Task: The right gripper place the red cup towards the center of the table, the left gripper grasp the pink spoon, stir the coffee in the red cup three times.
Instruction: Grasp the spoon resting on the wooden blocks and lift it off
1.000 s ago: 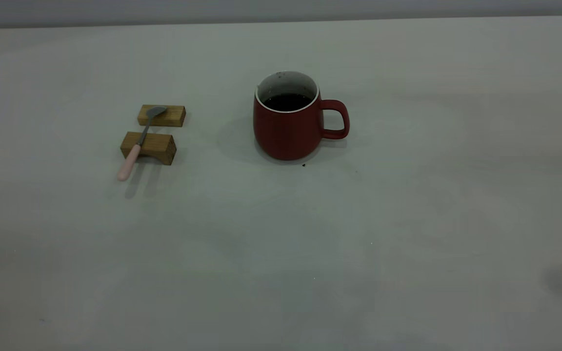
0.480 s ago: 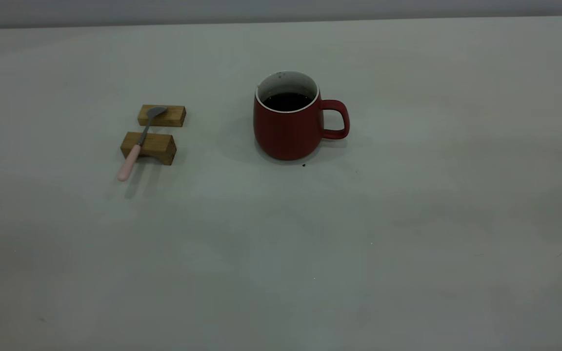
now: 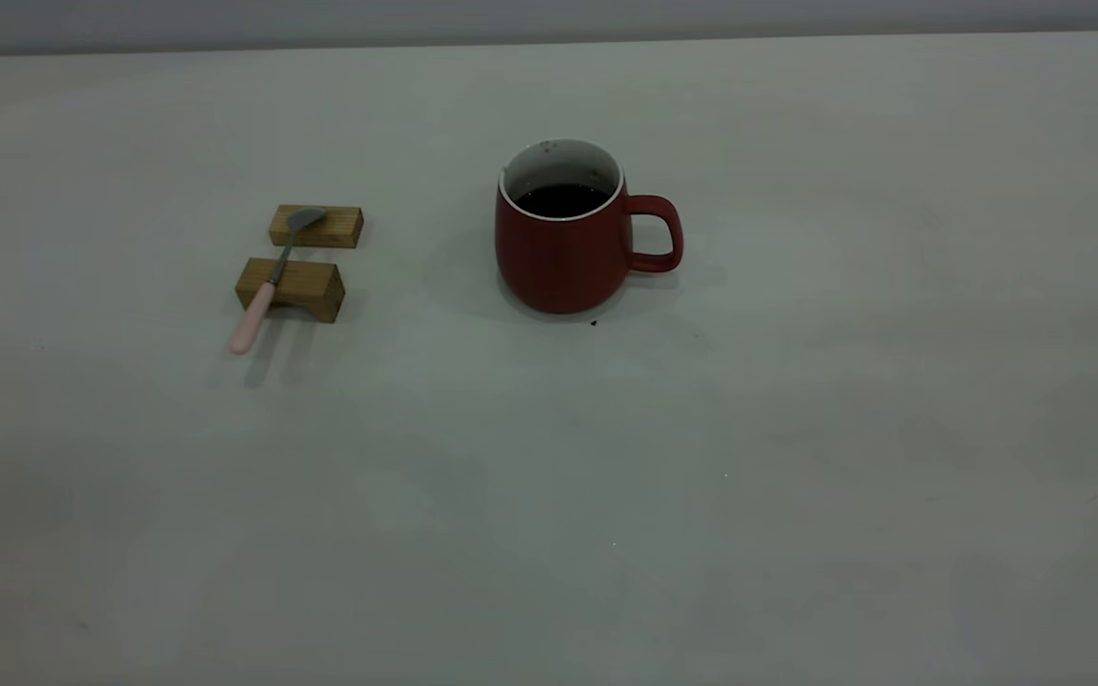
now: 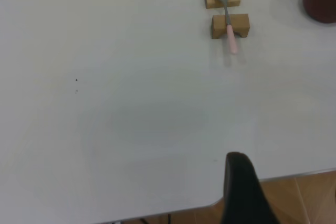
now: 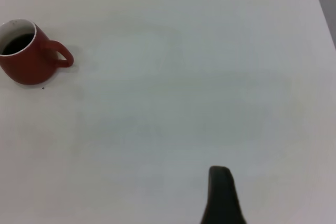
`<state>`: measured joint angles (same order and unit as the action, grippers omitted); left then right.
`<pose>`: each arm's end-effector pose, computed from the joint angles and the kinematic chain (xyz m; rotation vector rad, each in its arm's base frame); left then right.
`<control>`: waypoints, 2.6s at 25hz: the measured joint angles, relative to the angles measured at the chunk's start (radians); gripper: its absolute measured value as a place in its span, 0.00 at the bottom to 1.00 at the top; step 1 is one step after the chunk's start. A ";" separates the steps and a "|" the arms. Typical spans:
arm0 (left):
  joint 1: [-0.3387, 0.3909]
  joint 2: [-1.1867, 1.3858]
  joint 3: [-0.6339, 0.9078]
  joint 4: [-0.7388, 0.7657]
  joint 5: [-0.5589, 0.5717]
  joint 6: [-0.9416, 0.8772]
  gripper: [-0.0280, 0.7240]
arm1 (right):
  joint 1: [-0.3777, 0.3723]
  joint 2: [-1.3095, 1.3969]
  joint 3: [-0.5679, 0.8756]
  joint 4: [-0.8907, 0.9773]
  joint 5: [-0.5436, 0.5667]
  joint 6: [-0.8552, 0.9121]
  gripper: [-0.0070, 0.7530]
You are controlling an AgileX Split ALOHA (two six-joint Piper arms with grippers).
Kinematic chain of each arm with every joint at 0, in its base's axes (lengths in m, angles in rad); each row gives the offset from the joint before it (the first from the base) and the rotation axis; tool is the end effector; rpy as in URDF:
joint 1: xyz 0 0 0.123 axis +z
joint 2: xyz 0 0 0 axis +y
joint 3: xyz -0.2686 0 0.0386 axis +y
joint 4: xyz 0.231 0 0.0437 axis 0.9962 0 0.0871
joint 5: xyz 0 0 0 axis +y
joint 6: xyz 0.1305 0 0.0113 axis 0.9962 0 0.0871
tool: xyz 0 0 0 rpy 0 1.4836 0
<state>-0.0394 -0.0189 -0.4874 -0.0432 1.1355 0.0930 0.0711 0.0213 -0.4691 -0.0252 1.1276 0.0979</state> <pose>0.0234 -0.0061 0.2392 0.1438 2.1071 -0.0202 0.0303 -0.0008 0.2335 0.0304 2.1636 0.0665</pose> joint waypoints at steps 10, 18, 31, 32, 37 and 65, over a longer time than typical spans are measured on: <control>0.000 0.000 0.000 0.000 0.000 0.001 0.69 | 0.000 -0.001 0.000 0.001 0.001 -0.001 0.78; 0.000 0.000 0.000 0.000 0.000 0.001 0.69 | 0.000 -0.001 0.000 0.001 0.001 -0.001 0.78; 0.000 0.141 -0.028 0.000 -0.037 -0.039 0.74 | 0.000 -0.001 0.000 0.001 0.001 -0.001 0.78; 0.000 0.187 -0.034 0.000 -0.047 -0.042 0.76 | 0.000 -0.001 0.000 0.001 0.001 -0.001 0.78; 0.000 0.438 -0.049 0.003 -0.136 -0.047 0.83 | 0.000 -0.001 0.000 0.001 0.001 -0.001 0.78; -0.104 1.919 -0.471 -0.027 -0.750 -0.170 0.83 | 0.000 -0.001 0.000 0.002 0.001 -0.002 0.78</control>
<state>-0.1433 1.8996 -0.9579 -0.0698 0.3860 -0.0765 0.0711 0.0203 -0.4691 -0.0235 1.1285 0.0961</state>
